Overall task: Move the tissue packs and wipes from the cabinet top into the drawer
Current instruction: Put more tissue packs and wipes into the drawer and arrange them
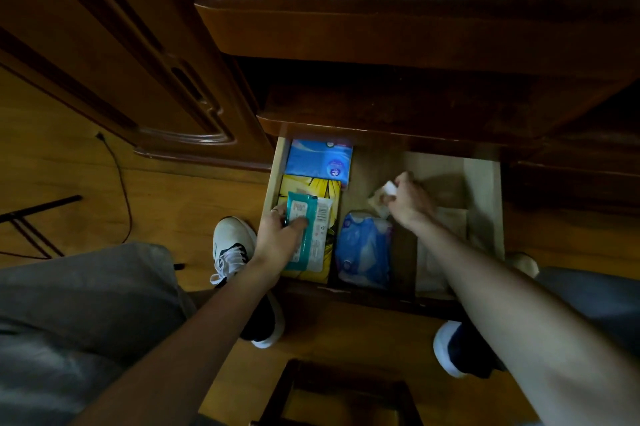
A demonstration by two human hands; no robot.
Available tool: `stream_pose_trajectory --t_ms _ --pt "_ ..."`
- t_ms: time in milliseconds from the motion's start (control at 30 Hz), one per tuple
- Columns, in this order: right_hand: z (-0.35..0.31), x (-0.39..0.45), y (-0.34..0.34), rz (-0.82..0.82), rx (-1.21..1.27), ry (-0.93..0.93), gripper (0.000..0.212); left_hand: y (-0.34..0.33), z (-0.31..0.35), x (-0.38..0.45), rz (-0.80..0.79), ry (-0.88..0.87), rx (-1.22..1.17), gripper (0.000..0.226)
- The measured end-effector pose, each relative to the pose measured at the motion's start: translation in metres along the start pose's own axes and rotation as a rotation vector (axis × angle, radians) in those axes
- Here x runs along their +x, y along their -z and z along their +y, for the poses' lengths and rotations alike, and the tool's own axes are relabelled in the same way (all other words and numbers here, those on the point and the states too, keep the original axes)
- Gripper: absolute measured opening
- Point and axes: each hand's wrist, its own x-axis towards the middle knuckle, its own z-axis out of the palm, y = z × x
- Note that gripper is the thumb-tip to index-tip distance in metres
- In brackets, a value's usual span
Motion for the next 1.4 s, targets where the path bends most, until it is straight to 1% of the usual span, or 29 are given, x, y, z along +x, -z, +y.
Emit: stream_pose_trajectory --t_ms 100,133,200,300,333,433,467,533,567,600,733,800,867,967,1000,1033,1100,1133,1167,1200,1267,1333,1367,1400 --pt "0.016 -0.003 0.007 0.175 0.27 -0.163 0.042 -0.002 0.001 0.0 0.011 -0.002 0.015 0.007" --pt "0.021 -0.004 0.009 0.185 0.321 -0.179 0.044 -0.003 0.001 0.0 0.009 -0.002 0.022 0.006" --pt "0.024 -0.005 0.011 0.117 0.281 -0.132 0.043 -0.005 0.001 0.0 0.002 -0.004 0.045 0.007" --pt "0.02 -0.01 0.006 0.039 0.177 -0.019 0.033 -0.007 -0.002 -0.002 -0.004 -0.018 0.056 0.006" --pt "0.016 -0.014 0.004 0.049 0.12 0.004 0.03 -0.007 -0.003 -0.003 0.001 -0.021 0.059 0.005" --pt "0.006 -0.024 -0.005 0.155 -0.161 0.103 0.022 -0.005 -0.004 -0.007 0.017 -0.028 0.061 0.006" --pt "0.002 -0.026 -0.008 0.13 -0.149 0.123 0.02 -0.004 -0.003 -0.007 0.02 -0.032 0.056 0.007" --pt "-0.01 -0.029 -0.012 -0.029 -0.02 0.142 0.019 -0.002 -0.002 -0.01 0.022 -0.033 0.028 0.007" --pt "-0.016 -0.029 -0.013 -0.085 -0.001 0.149 0.019 -0.001 -0.001 -0.011 0.022 -0.029 0.01 0.007" --pt "-0.022 -0.028 -0.015 -0.096 -0.016 0.15 0.022 0.0 0.0 -0.011 0.024 -0.023 -0.005 0.007" --pt "-0.031 -0.025 -0.014 -0.095 0.047 0.032 0.047 0.001 0.001 -0.011 0.024 -0.004 -0.049 0.006" --pt "-0.027 -0.022 -0.012 -0.145 0.096 -0.012 0.044 0.0 0.001 -0.008 0.014 0.003 -0.059 0.006" --pt "-0.022 -0.019 -0.008 -0.145 0.15 -0.041 0.038 0.0 0.0 -0.005 0.007 0.001 -0.042 0.007" --pt "-0.014 -0.019 0.0 -0.008 0.092 -0.043 0.038 -0.003 -0.001 -0.001 -0.003 -0.02 0.004 0.005" --pt "-0.01 -0.022 0.002 -0.007 0.08 -0.055 0.041 -0.004 0.0 0.0 -0.002 -0.022 0.017 0.005" --pt "-0.007 -0.024 0.003 -0.067 0.108 -0.076 0.046 -0.006 0.0 0.0 -0.001 -0.017 0.017 0.005" --pt "0.0 -0.034 0.002 -0.34 0.316 -0.13 0.053 -0.008 0.001 -0.001 -0.003 -0.007 -0.019 0.006" --pt "0.003 -0.04 0.002 -0.466 0.427 -0.157 0.051 -0.009 0.001 -0.003 -0.003 -0.006 -0.047 0.007" --pt "0.006 -0.046 0.003 -0.544 0.505 -0.171 0.05 -0.011 0.002 -0.004 -0.003 -0.004 -0.077 0.007" --pt "0.008 -0.049 0.004 -0.569 0.554 -0.178 0.052 -0.012 0.004 -0.006 -0.002 0.001 -0.109 0.007" --pt "0.009 -0.054 0.01 -0.542 0.58 -0.177 0.046 -0.015 0.006 -0.009 -0.001 0.026 -0.17 0.004" --pt "0.006 -0.057 0.022 -0.476 0.456 -0.107 0.039 -0.019 0.01 -0.013 -0.02 0.067 -0.23 0.004" --pt "0.005 -0.058 0.031 -0.433 0.395 -0.055 0.041 -0.021 0.011 -0.014 -0.042 0.085 -0.268 0.008" --pt "0.002 -0.061 0.041 -0.41 0.389 -0.005 0.046 -0.023 0.013 -0.016 -0.071 0.098 -0.313 0.011"
